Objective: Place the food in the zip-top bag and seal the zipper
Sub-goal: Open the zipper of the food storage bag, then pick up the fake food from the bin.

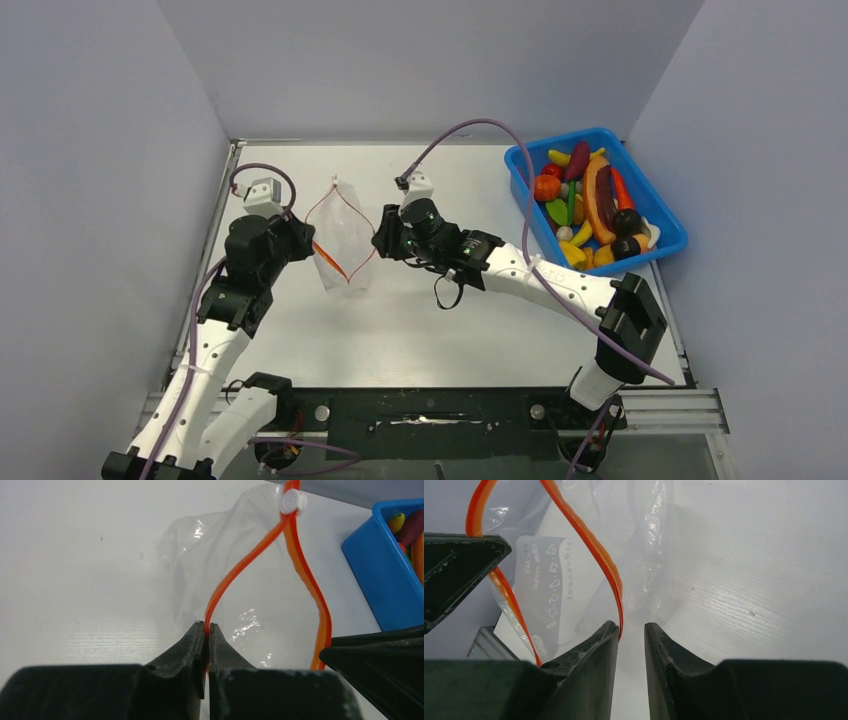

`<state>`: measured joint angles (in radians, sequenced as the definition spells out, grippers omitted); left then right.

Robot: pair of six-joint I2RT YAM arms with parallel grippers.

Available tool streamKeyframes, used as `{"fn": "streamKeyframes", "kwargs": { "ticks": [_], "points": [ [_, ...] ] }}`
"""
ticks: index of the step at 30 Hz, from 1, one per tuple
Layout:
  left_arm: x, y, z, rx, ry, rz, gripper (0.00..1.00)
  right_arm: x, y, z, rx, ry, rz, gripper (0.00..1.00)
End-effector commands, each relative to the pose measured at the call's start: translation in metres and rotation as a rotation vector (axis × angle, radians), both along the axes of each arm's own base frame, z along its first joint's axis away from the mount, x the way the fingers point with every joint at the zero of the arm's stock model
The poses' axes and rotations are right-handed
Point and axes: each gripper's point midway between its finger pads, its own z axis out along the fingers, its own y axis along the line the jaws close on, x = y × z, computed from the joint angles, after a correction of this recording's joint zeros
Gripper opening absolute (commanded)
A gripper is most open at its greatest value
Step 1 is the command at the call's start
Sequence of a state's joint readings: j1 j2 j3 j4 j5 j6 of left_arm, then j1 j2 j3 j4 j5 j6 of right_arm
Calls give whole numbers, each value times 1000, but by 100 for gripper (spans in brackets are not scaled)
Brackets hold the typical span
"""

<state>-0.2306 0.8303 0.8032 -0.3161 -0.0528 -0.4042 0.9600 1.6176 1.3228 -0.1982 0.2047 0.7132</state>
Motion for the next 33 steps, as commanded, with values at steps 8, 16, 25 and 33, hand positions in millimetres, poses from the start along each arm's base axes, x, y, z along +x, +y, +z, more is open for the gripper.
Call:
{"fn": "streamKeyframes", "kwargs": {
  "ticks": [8, 16, 25, 33],
  "points": [
    [9, 10, 30, 188, -106, 103, 0, 7, -13, 44, 106, -125, 54, 49],
    [3, -30, 49, 212, -170, -58, 0, 20, -92, 56, -62, -206, -55, 50],
    [-16, -76, 31, 81, -192, -303, 0, 51, -212, 57, -298, -186, -309, 51],
    [-28, -78, 5, 80, -110, -344, 0, 92, -312, 50, -460, -122, -536, 50]
  ]
}}
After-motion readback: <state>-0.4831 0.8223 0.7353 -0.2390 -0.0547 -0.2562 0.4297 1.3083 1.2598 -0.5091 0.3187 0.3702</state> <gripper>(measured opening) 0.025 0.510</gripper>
